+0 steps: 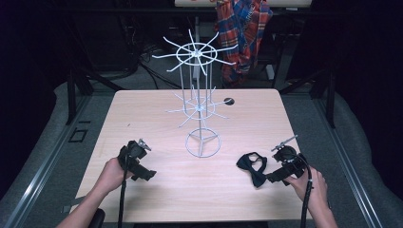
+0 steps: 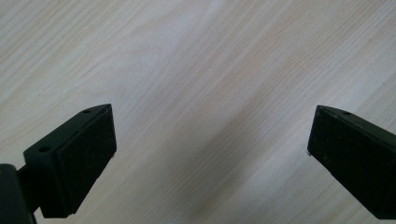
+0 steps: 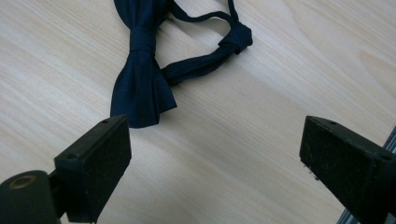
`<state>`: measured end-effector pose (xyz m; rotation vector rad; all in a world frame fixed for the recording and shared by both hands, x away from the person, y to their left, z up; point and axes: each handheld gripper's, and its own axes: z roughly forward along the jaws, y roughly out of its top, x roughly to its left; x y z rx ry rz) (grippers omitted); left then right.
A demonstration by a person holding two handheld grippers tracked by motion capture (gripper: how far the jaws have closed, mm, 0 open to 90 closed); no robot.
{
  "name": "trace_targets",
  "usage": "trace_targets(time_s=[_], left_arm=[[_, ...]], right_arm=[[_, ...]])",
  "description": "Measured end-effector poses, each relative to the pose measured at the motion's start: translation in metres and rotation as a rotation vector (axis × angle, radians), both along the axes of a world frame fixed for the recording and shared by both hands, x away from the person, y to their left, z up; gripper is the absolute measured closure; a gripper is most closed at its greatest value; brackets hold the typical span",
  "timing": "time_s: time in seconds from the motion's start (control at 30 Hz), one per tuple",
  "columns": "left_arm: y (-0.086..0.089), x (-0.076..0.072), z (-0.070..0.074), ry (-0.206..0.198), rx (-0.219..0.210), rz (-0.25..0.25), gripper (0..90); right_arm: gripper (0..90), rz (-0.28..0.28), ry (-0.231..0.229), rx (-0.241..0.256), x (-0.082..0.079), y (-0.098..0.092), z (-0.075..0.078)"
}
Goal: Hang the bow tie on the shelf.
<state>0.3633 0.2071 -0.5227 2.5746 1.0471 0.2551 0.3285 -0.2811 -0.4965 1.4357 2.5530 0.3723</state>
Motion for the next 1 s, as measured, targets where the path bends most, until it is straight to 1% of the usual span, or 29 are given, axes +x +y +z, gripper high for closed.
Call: trace_targets(time_s=[0.13,0.2,0.23,0.3,0.33,0.37,0.43,0.47,0.5,0.53,0.57,0.6,0.63,0.67,0.7,0.73,0.8,0.87,0.9,1.0], left_arm=[[0.002,-0.001,0.000,0.002,0.001,0.007,1.2],[0.003,-0.002,0.000,-0.004,-0.001,0.010,1.2],[0.003,-0.002,0.000,-0.003,0.000,0.010,1.2],[0.002,-0.002,0.000,-0.005,-0.002,0.006,1.2],[0.002,-0.002,0.000,-0.005,-0.002,0.006,1.2],[0.003,-0.003,0.000,0.004,-0.002,0.004,1.2],[0.005,-0.003,0.000,0.002,0.001,0.010,1.3],[0.005,-0.003,0.000,0.002,-0.001,0.011,1.3],[0.004,-0.002,0.001,0.000,-0.003,0.008,1.3],[0.004,-0.002,0.001,0.000,-0.003,0.008,1.3],[0.004,-0.002,0.001,0.002,0.000,0.002,1.2],[0.003,-0.002,0.000,0.000,-0.006,0.005,1.2],[0.002,-0.002,-0.001,-0.001,-0.001,0.005,1.3],[0.002,-0.002,-0.001,0.003,0.002,0.003,1.2],[0.002,-0.002,-0.001,0.003,0.002,0.003,1.2],[0.002,-0.002,-0.001,0.004,0.003,0.003,1.2],[0.002,-0.002,-0.001,0.007,0.000,0.006,1.3],[0.003,-0.002,-0.001,0.007,-0.001,0.006,1.3],[0.002,-0.002,-0.001,0.011,-0.001,0.006,1.4],[0.002,-0.002,-0.002,0.008,0.000,0.003,1.6]], right_arm=[[8.6,0.011,-0.003,-0.007,0.001,0.003,0.001],[8.6,0.012,-0.003,-0.001,0.001,0.004,0.001],[8.6,0.016,-0.006,-0.007,0.002,0.004,0.001],[8.5,0.013,-0.012,0.002,0.002,0.006,0.000],[8.5,0.013,-0.012,0.002,0.002,0.006,0.000],[8.4,0.020,-0.007,-0.001,0.003,0.007,0.001],[7.9,0.025,-0.002,-0.002,0.004,0.009,0.001],[7.5,0.019,-0.005,0.007,0.004,0.010,0.000],[4.6,0.030,0.009,0.014,0.005,0.012,-0.001],[4.6,0.030,0.009,0.014,0.005,0.012,-0.001],[2.9,0.032,0.009,0.036,0.005,0.014,-0.003],[2.9,0.032,0.009,0.036,0.005,0.014,-0.003],[2.3,0.037,0.013,0.038,0.005,0.016,-0.003],[1.1,0.054,0.019,0.038,0.006,0.019,-0.003],[1.1,0.054,0.019,0.038,0.006,0.019,-0.003],[0.6,0.064,0.021,0.028,0.007,0.020,-0.003],[0.1,0.081,0.031,0.029,0.008,0.026,-0.006],[0.1,0.085,0.027,0.030,0.008,0.028,-0.008],[0.1,0.099,0.028,0.022,0.009,0.033,-0.011],[0.3,0.104,0.028,0.011,0.010,0.037,-0.013]])
